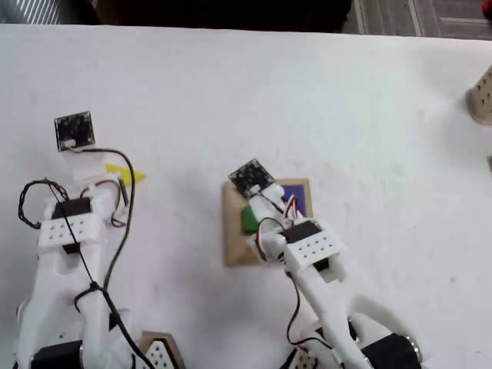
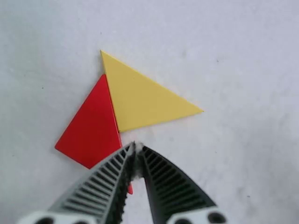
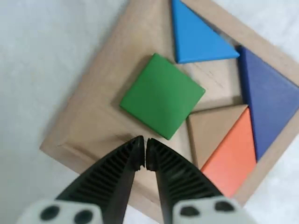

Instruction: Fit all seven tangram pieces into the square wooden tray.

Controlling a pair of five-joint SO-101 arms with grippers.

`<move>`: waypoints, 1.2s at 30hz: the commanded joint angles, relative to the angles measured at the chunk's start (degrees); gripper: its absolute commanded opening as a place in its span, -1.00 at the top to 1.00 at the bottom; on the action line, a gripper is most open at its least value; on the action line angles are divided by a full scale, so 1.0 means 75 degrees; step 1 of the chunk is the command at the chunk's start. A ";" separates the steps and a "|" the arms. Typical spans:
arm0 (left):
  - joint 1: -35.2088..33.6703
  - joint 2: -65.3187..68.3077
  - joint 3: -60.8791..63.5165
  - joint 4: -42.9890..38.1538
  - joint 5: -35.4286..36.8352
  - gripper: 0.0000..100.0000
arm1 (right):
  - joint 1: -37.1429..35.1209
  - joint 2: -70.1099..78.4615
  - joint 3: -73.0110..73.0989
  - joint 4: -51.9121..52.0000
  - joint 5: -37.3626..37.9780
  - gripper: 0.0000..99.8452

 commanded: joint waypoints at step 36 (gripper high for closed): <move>-0.0053 -0.0287 -0.0059 -0.0129 0.0047 0.95 | 0.0568 0.1600 -0.1536 -0.0697 0.0328 0.96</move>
